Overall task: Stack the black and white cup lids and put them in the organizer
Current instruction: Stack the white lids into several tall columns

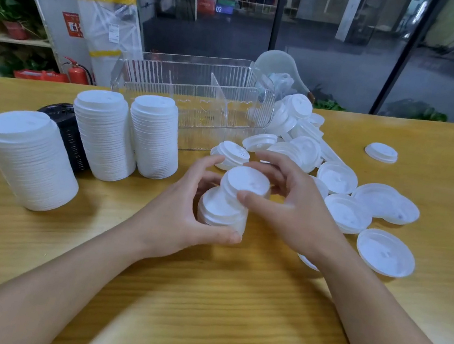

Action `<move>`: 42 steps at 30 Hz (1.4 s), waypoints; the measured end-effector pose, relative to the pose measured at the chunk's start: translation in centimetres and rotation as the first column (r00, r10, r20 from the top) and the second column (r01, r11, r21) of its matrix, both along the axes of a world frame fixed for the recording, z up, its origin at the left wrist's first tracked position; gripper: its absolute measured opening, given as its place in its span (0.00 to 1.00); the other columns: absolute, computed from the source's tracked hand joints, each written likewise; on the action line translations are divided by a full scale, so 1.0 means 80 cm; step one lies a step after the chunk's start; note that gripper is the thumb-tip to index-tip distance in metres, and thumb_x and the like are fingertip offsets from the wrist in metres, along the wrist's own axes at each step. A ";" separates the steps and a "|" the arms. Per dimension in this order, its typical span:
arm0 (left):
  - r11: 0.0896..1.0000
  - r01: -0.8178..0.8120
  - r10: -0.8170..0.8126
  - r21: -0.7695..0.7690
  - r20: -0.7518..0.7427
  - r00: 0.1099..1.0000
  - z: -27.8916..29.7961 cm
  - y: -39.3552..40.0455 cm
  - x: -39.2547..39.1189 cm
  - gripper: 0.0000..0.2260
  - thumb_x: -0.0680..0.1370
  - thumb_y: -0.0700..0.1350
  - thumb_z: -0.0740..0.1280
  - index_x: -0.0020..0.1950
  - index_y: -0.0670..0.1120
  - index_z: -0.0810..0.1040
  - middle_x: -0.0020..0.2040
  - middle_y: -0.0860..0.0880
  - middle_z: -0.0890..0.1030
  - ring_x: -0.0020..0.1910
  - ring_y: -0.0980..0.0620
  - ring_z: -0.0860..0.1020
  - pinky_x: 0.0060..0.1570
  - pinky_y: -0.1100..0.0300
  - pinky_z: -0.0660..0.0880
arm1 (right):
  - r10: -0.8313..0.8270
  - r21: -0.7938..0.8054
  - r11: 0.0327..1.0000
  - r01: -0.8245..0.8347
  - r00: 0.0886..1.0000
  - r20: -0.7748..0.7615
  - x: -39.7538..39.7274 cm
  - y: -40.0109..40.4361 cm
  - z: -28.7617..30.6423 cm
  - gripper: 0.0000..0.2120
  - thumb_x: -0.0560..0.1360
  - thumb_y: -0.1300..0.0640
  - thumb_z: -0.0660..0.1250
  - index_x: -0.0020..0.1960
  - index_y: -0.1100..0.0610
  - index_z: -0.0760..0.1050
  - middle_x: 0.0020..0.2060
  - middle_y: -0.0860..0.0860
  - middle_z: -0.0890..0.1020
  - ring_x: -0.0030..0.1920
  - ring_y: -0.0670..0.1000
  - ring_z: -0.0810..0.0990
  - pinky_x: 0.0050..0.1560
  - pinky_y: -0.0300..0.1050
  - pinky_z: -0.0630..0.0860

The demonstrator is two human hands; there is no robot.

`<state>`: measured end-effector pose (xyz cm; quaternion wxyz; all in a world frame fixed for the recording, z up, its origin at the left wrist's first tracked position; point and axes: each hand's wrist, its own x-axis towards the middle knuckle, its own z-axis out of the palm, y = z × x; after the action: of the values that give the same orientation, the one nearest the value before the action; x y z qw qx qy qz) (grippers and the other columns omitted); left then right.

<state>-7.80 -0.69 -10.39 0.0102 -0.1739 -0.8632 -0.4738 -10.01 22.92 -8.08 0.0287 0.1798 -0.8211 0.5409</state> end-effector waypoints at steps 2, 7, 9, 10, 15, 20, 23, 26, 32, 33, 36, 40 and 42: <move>1.000 -0.002 0.002 -0.003 0.019 1.000 -0.002 -0.001 -0.002 0.56 0.66 0.59 0.88 0.85 0.68 0.57 0.70 0.63 0.79 0.71 0.62 0.78 0.75 0.54 0.73 | 0.051 0.016 0.999 -0.051 0.999 0.017 0.002 -0.003 -0.003 0.38 0.74 0.53 0.83 0.79 0.43 0.69 0.66 0.41 0.83 0.68 0.44 0.82 0.73 0.53 0.76; 1.000 -0.006 0.005 0.014 0.033 0.999 -0.001 0.002 -0.001 0.61 0.67 0.56 0.88 0.87 0.69 0.48 0.63 0.68 0.79 0.68 0.64 0.79 0.63 0.74 0.72 | 0.130 0.060 0.989 -0.133 0.991 0.044 0.007 -0.006 -0.006 0.40 0.74 0.52 0.83 0.79 0.43 0.66 0.64 0.42 0.84 0.68 0.44 0.82 0.72 0.54 0.77; 1.000 -0.009 0.009 0.013 0.030 0.999 -0.001 0.002 0.000 0.62 0.67 0.56 0.88 0.87 0.69 0.47 0.63 0.68 0.80 0.67 0.64 0.79 0.63 0.71 0.73 | 0.146 0.116 0.982 -0.148 0.989 0.030 0.008 -0.006 -0.007 0.40 0.75 0.51 0.83 0.80 0.43 0.66 0.65 0.40 0.84 0.70 0.42 0.79 0.75 0.52 0.74; 1.000 -0.009 0.009 0.013 0.027 1.000 -0.001 0.002 0.000 0.62 0.67 0.56 0.88 0.87 0.69 0.46 0.64 0.67 0.80 0.67 0.63 0.79 0.65 0.67 0.73 | 0.150 0.134 0.979 -0.152 0.988 0.025 0.008 -0.006 -0.007 0.39 0.75 0.51 0.82 0.80 0.43 0.66 0.65 0.39 0.84 0.71 0.42 0.79 0.76 0.52 0.73; 1.000 -0.005 0.006 -0.009 0.023 1.000 -0.001 -0.002 -0.004 0.62 0.66 0.57 0.89 0.87 0.70 0.49 0.66 0.63 0.81 0.69 0.61 0.79 0.74 0.53 0.74 | 0.154 0.147 0.977 -0.157 0.988 0.032 0.007 -0.003 -0.004 0.38 0.75 0.51 0.82 0.79 0.42 0.67 0.65 0.37 0.84 0.72 0.38 0.77 0.77 0.50 0.72; 0.998 0.023 -0.023 -0.061 0.001 1.000 0.000 -0.003 -0.003 0.58 0.66 0.63 0.87 0.86 0.69 0.55 0.71 0.63 0.79 0.72 0.63 0.77 0.75 0.52 0.73 | 0.186 0.160 0.967 -0.197 0.979 0.081 0.007 -0.001 -0.003 0.38 0.75 0.51 0.82 0.80 0.42 0.67 0.67 0.36 0.83 0.73 0.37 0.76 0.78 0.48 0.70; 0.996 0.032 -0.034 -0.083 -0.026 0.999 -0.001 -0.003 -0.002 0.51 0.71 0.65 0.83 0.86 0.68 0.57 0.72 0.65 0.78 0.72 0.63 0.77 0.74 0.54 0.73 | 0.186 0.098 0.976 -0.192 0.980 0.066 0.006 0.000 -0.001 0.33 0.77 0.52 0.80 0.78 0.45 0.72 0.68 0.39 0.83 0.71 0.38 0.78 0.75 0.45 0.73; 0.994 0.012 -0.016 -0.110 -0.039 0.999 -0.001 -0.004 -0.003 0.43 0.74 0.63 0.81 0.84 0.67 0.62 0.71 0.66 0.78 0.71 0.64 0.77 0.70 0.60 0.73 | 0.033 0.047 0.998 -0.032 0.999 -0.023 -0.007 -0.001 -0.006 0.19 0.82 0.50 0.75 0.72 0.46 0.79 0.63 0.40 0.84 0.62 0.40 0.83 0.64 0.44 0.79; 0.986 -0.120 0.114 -0.112 -0.052 0.992 -0.008 -0.012 -0.014 0.27 0.77 0.62 0.78 0.74 0.63 0.73 0.67 0.64 0.80 0.66 0.64 0.78 0.62 0.61 0.75 | -0.038 0.498 0.853 0.158 0.969 -0.242 -0.057 -0.023 -0.010 0.17 0.85 0.51 0.69 0.73 0.47 0.78 0.75 0.45 0.76 0.74 0.50 0.71 0.76 0.49 0.66; 0.985 -0.132 0.127 -0.110 -0.049 0.991 -0.008 -0.013 -0.015 0.27 0.78 0.62 0.78 0.74 0.64 0.73 0.67 0.65 0.79 0.66 0.65 0.77 0.61 0.63 0.74 | -0.040 0.537 0.826 0.173 0.967 -0.251 -0.063 -0.028 -0.005 0.20 0.85 0.52 0.68 0.76 0.48 0.75 0.73 0.47 0.77 0.74 0.52 0.70 0.76 0.52 0.66; 0.983 -0.151 0.147 -0.101 -0.052 0.988 -0.007 -0.014 -0.013 0.28 0.78 0.62 0.77 0.75 0.64 0.72 0.66 0.66 0.79 0.66 0.67 0.76 0.59 0.68 0.71 | -0.100 0.550 0.797 0.248 0.953 -0.286 -0.079 -0.041 0.002 0.22 0.85 0.51 0.68 0.79 0.51 0.72 0.66 0.52 0.80 0.70 0.56 0.73 0.71 0.54 0.70; 0.986 -0.145 0.141 -0.089 -0.045 0.989 -0.008 -0.013 -0.014 0.26 0.78 0.61 0.78 0.73 0.64 0.73 0.65 0.66 0.79 0.65 0.66 0.77 0.58 0.69 0.71 | -0.104 0.599 0.745 0.293 0.939 -0.329 -0.102 -0.049 -0.011 0.26 0.82 0.46 0.73 0.78 0.49 0.72 0.66 0.51 0.82 0.69 0.55 0.74 0.69 0.52 0.68; 0.985 -0.150 0.147 -0.087 -0.044 0.988 -0.009 -0.013 -0.014 0.26 0.78 0.61 0.78 0.73 0.64 0.72 0.64 0.67 0.79 0.65 0.67 0.76 0.57 0.71 0.71 | -0.085 0.637 0.710 0.300 0.935 -0.345 -0.110 -0.051 -0.021 0.28 0.81 0.48 0.74 0.78 0.50 0.72 0.66 0.51 0.83 0.69 0.56 0.73 0.68 0.51 0.67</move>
<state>-8.94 -1.72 -11.07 0.0539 -0.1181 -0.8940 -0.4288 -18.80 18.88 -9.74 0.1377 0.1673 -0.9624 0.1639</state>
